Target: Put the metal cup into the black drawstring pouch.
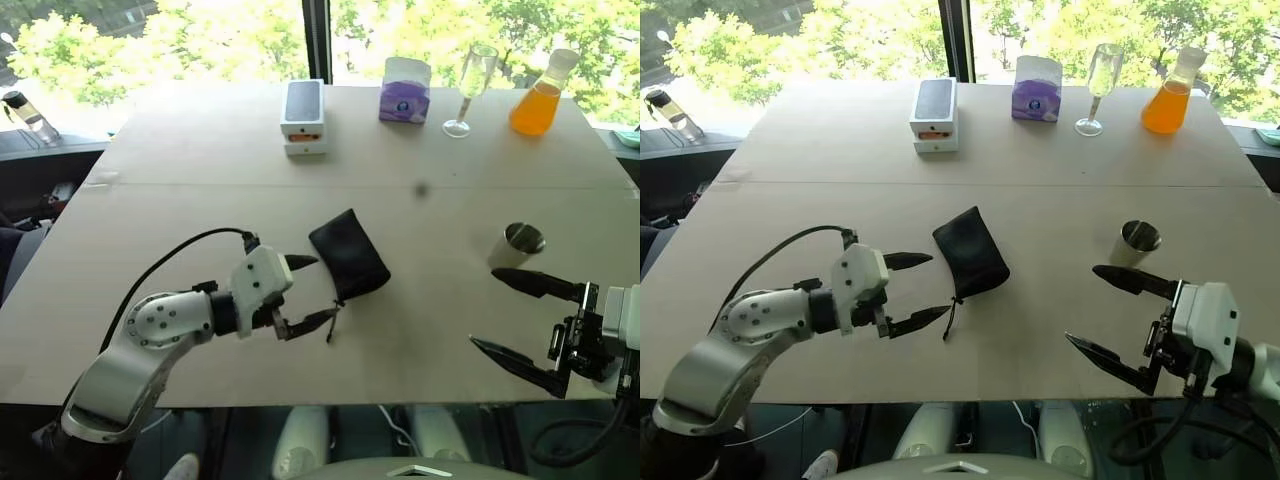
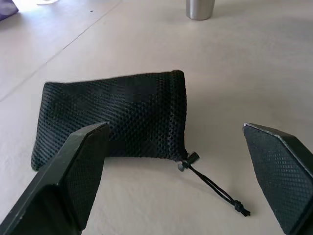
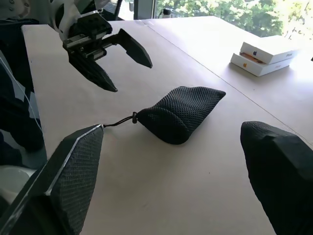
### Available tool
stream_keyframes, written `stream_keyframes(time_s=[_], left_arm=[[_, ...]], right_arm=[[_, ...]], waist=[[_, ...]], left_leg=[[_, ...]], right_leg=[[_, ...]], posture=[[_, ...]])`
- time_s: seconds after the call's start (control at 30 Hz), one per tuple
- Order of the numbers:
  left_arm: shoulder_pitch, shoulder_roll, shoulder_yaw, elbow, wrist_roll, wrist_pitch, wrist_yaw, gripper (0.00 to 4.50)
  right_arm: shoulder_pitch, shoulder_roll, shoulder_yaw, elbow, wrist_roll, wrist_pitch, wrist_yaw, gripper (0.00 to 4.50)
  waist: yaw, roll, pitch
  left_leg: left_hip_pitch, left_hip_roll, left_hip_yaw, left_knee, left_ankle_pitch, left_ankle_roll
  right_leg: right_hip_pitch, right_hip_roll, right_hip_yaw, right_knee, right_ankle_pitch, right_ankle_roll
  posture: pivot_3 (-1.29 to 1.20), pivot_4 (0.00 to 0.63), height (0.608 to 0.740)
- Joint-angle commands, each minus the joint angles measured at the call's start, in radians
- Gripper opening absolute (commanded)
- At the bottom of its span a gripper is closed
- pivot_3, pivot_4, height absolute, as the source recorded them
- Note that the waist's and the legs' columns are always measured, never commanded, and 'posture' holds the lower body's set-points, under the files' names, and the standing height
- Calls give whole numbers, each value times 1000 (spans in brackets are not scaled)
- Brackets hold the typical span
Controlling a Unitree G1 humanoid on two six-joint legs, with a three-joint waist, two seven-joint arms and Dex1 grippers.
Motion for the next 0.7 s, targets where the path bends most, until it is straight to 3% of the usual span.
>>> stream_keyframes(time_s=[0.03,0.47,0.7], left_arm=[[-36,4,-27,2,9,22,2,4500],[-210,27,-223,100,252,15,21,4500],[-313,-21,-314,188,333,4,4,4500]], right_arm=[[13,-6,-26,-43,21,-24,-13,4464],[156,-36,-101,-57,27,-53,8,4464],[177,-27,-96,-62,-1,-73,-15,4464]], waist=[[0,0,0],[3,0,0],[3,0,0]], left_leg=[[0,0,0,0,0,0],[1,0,2,0,0,0],[1,0,2,0,0,0]], right_leg=[[0,0,0,0,0,0],[0,0,2,0,0,0],[0,0,2,0,0,0]], posture=[[0,150,737],[0,150,737],[0,150,737]])
